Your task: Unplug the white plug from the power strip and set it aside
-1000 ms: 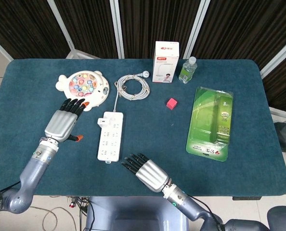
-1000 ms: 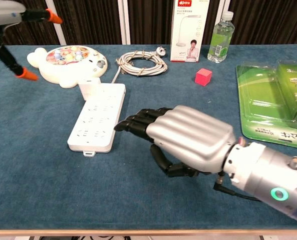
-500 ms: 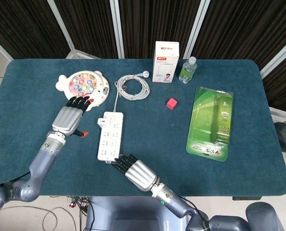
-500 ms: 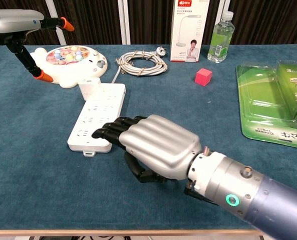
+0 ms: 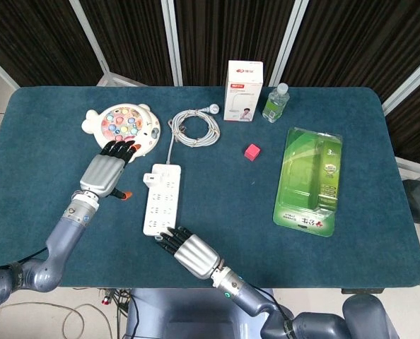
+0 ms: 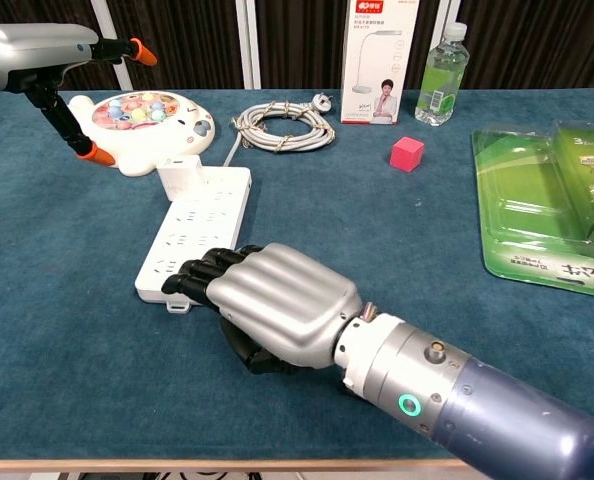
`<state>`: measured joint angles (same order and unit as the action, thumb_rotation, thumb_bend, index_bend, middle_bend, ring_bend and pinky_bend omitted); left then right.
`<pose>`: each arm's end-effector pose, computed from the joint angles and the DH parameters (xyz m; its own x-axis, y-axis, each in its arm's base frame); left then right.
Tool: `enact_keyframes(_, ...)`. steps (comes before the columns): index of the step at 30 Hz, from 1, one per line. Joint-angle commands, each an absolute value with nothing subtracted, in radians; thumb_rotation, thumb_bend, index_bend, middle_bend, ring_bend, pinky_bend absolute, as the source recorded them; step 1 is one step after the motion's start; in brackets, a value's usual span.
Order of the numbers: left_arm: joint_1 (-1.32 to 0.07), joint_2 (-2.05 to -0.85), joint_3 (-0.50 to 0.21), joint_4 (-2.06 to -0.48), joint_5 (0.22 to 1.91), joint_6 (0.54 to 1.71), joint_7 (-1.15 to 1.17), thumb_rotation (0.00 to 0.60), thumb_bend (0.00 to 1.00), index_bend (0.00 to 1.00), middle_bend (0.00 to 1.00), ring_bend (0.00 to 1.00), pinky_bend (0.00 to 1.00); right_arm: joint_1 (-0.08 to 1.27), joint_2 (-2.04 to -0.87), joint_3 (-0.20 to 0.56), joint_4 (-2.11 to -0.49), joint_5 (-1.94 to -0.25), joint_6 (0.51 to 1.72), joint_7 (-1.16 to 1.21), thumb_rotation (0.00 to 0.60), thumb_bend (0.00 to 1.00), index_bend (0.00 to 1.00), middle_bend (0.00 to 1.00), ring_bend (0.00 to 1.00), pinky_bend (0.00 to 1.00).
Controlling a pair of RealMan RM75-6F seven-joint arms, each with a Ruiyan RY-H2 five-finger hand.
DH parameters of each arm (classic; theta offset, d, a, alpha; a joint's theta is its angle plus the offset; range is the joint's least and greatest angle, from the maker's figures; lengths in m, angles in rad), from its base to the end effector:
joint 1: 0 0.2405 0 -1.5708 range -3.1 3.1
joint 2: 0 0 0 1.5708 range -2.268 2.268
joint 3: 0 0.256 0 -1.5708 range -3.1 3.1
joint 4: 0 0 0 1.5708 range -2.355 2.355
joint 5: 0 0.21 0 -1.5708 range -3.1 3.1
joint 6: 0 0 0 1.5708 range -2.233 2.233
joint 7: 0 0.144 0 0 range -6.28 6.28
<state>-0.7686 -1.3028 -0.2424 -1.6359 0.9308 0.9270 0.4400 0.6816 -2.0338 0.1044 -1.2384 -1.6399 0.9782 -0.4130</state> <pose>-0.1505 0.3705 0.0616 0.4894 0.2170 0.8446 0.8595 -0.2839 -0.4251 -0.0541 -0.2337 -0.1483 0.5069 -0.1296 0.8522 -0.5947 -0.7683 0.2369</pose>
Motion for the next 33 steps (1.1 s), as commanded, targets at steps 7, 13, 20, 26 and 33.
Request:
enact_keyframes(7, -0.785, -1.319, -0.232, -1.598, 0.916, 0.912, 0.42, 0.6, 0.0, 0.01, 0.0, 0.0, 0.0, 0.717, -2.101, 0.124, -1.135, -1.642, 1.0, -0.396, 0.6, 0.93, 0.14, 0.15, 0.12, 0.22)
enact_keyframes(13, -0.792, -1.328, -0.225, -1.587, 0.92, 0.913, 0.411, 0.6, 0.0, 0.01, 0.0, 0.0, 0.0, 0.744, -2.127, 0.15, -1.083, -1.641, 1.011, -0.399, 0.6, 0.93, 0.14, 0.15, 0.12, 0.22)
enact_keyframes(20, -0.799, -1.341, -0.22, -1.574, 0.912, 0.914, 0.404, 0.6, 0.0, 0.01, 0.0, 0.0, 0.0, 0.768, -2.15, 0.155, -1.039, -1.633, 1.003, -0.41, 0.6, 0.93, 0.14, 0.15, 0.12, 0.22)
enact_keyframes(26, -0.811, -1.35, -0.215, -1.559, 0.904, 0.904, 0.405, 0.6, 0.0, 0.03, 0.01, 0.0, 0.0, 0.779, -2.172, 0.142, -1.0, -1.628, 0.994, -0.41, 0.6, 0.93, 0.14, 0.15, 0.12, 0.22)
enact_keyframes(33, -0.831, -1.369, -0.212, -1.538, 0.89, 0.892, 0.412, 0.6, 0.0, 0.05, 0.02, 0.0, 0.0, 0.784, -2.186, 0.134, -0.978, -1.615, 0.989, -0.415, 0.6, 0.93, 0.17, 0.17, 0.13, 0.22)
